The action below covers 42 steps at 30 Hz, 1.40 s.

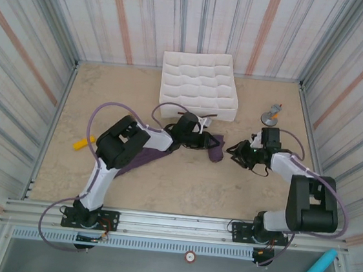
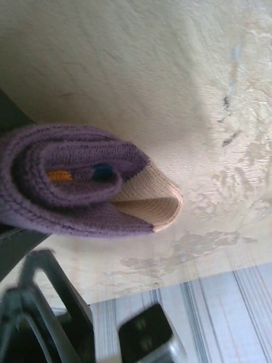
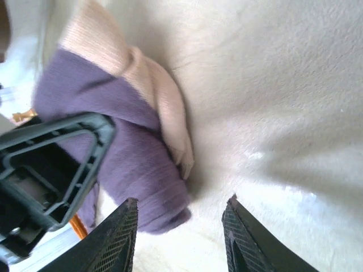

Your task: Roll the socks

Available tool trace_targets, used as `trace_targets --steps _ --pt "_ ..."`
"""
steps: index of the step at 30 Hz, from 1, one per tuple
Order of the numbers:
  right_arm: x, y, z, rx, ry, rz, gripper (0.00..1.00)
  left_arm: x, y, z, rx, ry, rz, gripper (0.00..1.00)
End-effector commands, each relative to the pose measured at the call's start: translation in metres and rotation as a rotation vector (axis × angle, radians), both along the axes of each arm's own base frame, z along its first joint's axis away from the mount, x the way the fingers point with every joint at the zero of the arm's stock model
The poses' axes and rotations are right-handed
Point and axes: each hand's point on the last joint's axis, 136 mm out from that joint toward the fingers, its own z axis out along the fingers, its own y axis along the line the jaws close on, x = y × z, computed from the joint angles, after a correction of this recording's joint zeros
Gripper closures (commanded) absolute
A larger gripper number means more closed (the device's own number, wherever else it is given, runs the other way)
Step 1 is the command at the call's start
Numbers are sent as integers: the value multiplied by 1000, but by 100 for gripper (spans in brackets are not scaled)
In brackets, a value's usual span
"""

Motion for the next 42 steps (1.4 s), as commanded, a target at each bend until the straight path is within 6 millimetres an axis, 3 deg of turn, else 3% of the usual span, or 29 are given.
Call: trace_targets --steps 1,2,11,22,31,37,42 --pt "-5 -12 17 -83 1 -3 54 -12 6 21 10 -45 -64 100" --pt "-3 -13 22 -87 -9 -7 54 -13 6 36 -9 -66 -71 100" --pt "25 -29 51 -167 -61 -85 40 -20 30 95 31 -230 -93 100" --pt "104 -42 77 -279 -46 -94 33 -19 63 157 117 -480 -53 100" --pt "158 -36 64 -313 16 -46 40 -11 93 193 140 -593 -1 100" --pt "166 -30 43 -364 69 7 46 1 106 198 168 -644 60 100" --pt "161 -28 35 -428 84 54 53 10 110 209 188 -708 73 100"
